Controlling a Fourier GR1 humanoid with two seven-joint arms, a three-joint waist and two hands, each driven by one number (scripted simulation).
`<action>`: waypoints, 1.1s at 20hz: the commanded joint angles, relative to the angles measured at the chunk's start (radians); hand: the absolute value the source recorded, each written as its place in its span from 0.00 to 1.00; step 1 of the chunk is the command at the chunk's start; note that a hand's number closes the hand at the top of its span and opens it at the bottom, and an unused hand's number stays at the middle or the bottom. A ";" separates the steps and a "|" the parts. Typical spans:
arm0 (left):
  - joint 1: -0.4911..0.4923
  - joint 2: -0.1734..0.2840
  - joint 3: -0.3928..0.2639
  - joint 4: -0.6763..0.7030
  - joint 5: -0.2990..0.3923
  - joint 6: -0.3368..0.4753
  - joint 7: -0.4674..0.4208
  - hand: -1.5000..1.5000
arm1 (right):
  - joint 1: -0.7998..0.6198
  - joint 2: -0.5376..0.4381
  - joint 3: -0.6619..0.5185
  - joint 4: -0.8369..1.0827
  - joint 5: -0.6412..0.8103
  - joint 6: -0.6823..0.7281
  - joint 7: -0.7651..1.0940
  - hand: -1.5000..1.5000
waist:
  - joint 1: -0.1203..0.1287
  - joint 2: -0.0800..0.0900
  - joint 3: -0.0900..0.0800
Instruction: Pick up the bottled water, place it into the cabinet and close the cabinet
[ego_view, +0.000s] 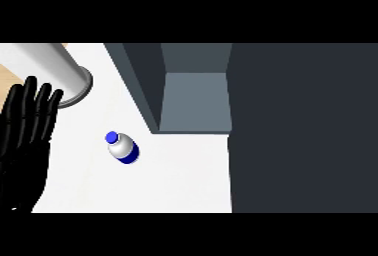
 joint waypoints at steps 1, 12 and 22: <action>0.057 0.007 -0.007 -0.047 0.019 -0.039 -0.040 0.00 | -0.005 -0.006 0.011 -0.080 0.016 0.000 0.034 0.00 | 0.000 0.043 0.010; 0.142 -0.086 -0.142 0.067 0.258 0.007 0.220 0.00 | 0.221 0.064 0.046 -0.104 -0.336 0.090 0.166 0.00 | -0.006 0.043 0.010; 0.324 -0.033 -0.103 -0.009 0.292 -0.095 0.160 0.00 | 0.426 0.043 0.058 -0.250 -0.380 0.164 0.154 0.00 | -0.003 0.044 0.010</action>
